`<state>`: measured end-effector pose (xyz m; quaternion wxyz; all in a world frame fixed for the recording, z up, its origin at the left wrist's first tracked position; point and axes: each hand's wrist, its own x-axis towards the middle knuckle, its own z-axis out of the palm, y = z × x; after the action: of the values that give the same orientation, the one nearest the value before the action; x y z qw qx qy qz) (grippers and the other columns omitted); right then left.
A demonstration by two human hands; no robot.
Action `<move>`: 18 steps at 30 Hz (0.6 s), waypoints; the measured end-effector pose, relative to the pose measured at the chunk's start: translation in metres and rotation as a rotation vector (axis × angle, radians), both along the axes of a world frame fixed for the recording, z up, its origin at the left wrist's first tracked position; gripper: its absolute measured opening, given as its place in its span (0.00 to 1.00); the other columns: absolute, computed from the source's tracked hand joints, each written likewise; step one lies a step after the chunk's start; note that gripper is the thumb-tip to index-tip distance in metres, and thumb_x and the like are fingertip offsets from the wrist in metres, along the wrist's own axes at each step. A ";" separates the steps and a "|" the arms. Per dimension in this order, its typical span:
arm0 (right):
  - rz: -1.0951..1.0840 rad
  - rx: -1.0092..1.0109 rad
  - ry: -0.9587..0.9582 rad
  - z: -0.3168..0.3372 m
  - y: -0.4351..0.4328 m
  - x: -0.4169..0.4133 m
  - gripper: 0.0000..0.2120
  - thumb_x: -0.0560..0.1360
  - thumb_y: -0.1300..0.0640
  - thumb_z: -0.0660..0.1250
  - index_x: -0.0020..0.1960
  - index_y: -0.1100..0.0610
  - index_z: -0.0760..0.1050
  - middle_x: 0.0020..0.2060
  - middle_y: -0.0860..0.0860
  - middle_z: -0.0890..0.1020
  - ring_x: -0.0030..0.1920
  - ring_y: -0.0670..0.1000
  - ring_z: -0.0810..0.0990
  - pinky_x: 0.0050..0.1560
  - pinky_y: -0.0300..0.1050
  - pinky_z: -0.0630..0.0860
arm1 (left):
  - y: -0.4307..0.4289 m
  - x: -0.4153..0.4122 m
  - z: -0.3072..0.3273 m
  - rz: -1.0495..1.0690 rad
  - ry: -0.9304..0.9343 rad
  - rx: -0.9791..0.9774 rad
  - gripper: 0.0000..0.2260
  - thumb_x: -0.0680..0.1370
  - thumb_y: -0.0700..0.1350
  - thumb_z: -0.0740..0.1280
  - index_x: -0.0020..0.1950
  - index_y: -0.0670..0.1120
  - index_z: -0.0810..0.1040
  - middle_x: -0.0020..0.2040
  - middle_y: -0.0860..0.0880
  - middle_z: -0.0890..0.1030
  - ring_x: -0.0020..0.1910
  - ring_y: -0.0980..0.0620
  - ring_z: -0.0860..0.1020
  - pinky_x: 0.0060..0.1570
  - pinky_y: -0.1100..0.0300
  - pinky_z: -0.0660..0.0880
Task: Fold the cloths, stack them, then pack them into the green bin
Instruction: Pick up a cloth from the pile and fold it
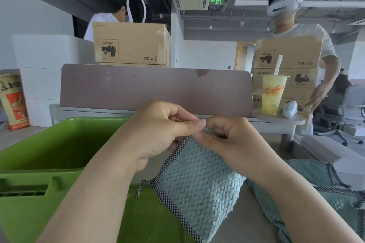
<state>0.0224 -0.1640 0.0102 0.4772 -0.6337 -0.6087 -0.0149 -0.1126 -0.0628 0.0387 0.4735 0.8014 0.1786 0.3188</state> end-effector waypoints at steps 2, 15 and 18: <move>0.032 -0.075 0.046 0.001 -0.003 0.005 0.17 0.70 0.44 0.70 0.43 0.59 0.79 0.41 0.64 0.82 0.37 0.64 0.78 0.41 0.58 0.76 | 0.004 -0.001 0.000 0.036 -0.027 -0.015 0.13 0.59 0.58 0.73 0.36 0.51 0.83 0.39 0.44 0.83 0.39 0.52 0.79 0.45 0.51 0.77; 0.041 0.221 0.741 -0.004 -0.001 0.017 0.05 0.73 0.59 0.69 0.42 0.61 0.81 0.39 0.55 0.84 0.41 0.53 0.82 0.44 0.47 0.79 | 0.022 -0.010 0.000 0.155 -0.092 -0.030 0.08 0.73 0.37 0.71 0.44 0.51 0.80 0.38 0.54 0.84 0.41 0.55 0.81 0.40 0.62 0.75; -0.011 0.179 0.656 -0.005 0.000 0.017 0.06 0.73 0.59 0.70 0.43 0.61 0.82 0.43 0.60 0.85 0.44 0.60 0.84 0.50 0.57 0.80 | 0.017 -0.009 -0.002 0.119 0.139 0.192 0.08 0.73 0.49 0.71 0.51 0.57 0.80 0.45 0.57 0.83 0.49 0.58 0.79 0.53 0.56 0.75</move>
<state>0.0396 -0.1635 0.0053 0.7013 -0.5636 -0.4155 0.1336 -0.1215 -0.0461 0.0363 0.3615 0.8510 0.2270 0.3058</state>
